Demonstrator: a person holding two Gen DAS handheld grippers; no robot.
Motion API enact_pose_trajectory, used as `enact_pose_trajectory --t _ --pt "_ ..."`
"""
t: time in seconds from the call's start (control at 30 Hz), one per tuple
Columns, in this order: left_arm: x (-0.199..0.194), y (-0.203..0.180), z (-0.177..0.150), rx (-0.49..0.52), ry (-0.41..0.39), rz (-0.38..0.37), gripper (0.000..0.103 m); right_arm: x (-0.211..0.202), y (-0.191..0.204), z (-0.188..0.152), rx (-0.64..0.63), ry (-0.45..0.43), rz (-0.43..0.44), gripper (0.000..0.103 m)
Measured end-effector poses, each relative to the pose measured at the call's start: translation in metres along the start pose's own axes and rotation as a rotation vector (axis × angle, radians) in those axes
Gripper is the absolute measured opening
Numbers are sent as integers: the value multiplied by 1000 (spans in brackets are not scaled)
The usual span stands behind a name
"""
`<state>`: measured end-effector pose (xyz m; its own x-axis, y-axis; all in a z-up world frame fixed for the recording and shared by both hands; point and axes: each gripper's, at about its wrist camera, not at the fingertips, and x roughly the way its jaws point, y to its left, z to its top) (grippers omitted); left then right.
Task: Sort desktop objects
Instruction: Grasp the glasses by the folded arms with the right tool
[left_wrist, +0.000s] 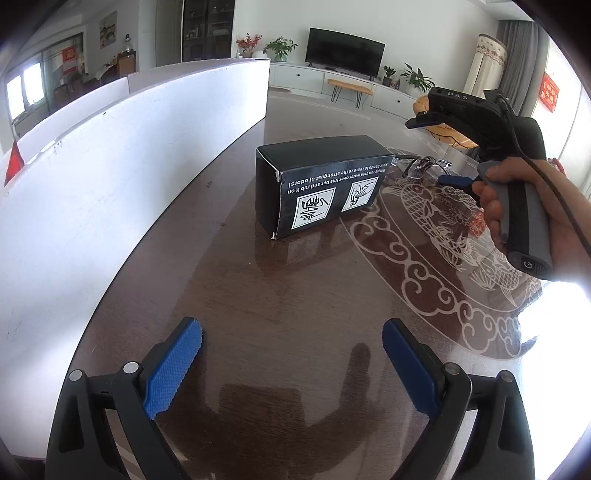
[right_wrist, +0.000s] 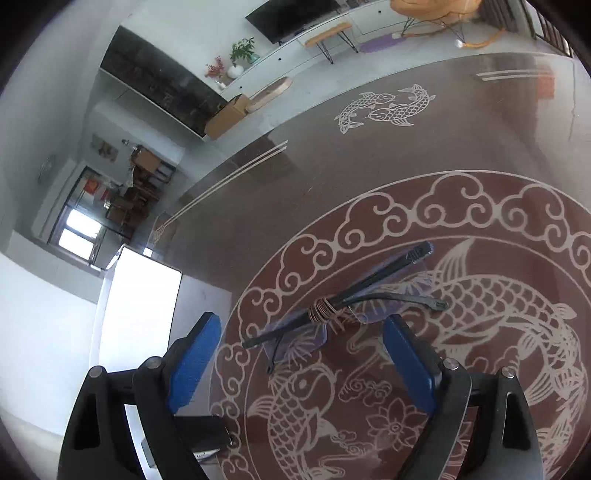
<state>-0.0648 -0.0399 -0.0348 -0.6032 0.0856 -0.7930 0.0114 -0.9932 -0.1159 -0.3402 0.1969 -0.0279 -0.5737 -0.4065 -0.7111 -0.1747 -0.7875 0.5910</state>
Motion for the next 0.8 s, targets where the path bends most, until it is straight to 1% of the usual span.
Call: enact_pose_trajectory --t 0.03,0.07,0.13,0.2,0.23,0.27,0.3,0.33,0.37,0.43,0.53,0.6,0.67,0.8 --pt "0 1 1 2 1 0 100 5 6 3 -14 -7 -13 95" --pt "0 1 1 2 1 0 100 11 15 5 -56 -3 -48 96" --pt "1 1 2 0 2 -3 100 22 36 5 -195 8 -162 94" --pt "1 3 3 -5 0 -9 100 29 52 0 -329 11 -272 82" --pt "1 3 3 -8 0 -12 100 29 55 -2 -373 5 -299 70" --pt "1 4 3 -11 0 -15 100 28 55 -3 -397 -1 -309 51" --pt "0 8 3 -14 0 -18 100 22 51 -6 -406 -4 -315 38" --pt "0 9 3 -16 0 -20 100 19 47 -7 -408 -4 -317 19" --pt "0 10 3 -18 0 -21 100 15 43 -7 -409 -3 -307 14" --pt "0 11 4 -20 0 -24 100 5 38 -18 -445 -3 -310 14" --pt "0 11 3 -23 0 -29 100 -15 24 -38 -490 7 -271 14" --pt "-1 13 3 -23 -1 -29 100 -30 16 -64 -541 17 -255 14" --pt "0 12 3 -16 -1 -21 100 -50 8 -90 -610 19 -256 14" --pt "3 5 2 13 3 14 100 -91 -15 -147 -714 -15 -279 14"
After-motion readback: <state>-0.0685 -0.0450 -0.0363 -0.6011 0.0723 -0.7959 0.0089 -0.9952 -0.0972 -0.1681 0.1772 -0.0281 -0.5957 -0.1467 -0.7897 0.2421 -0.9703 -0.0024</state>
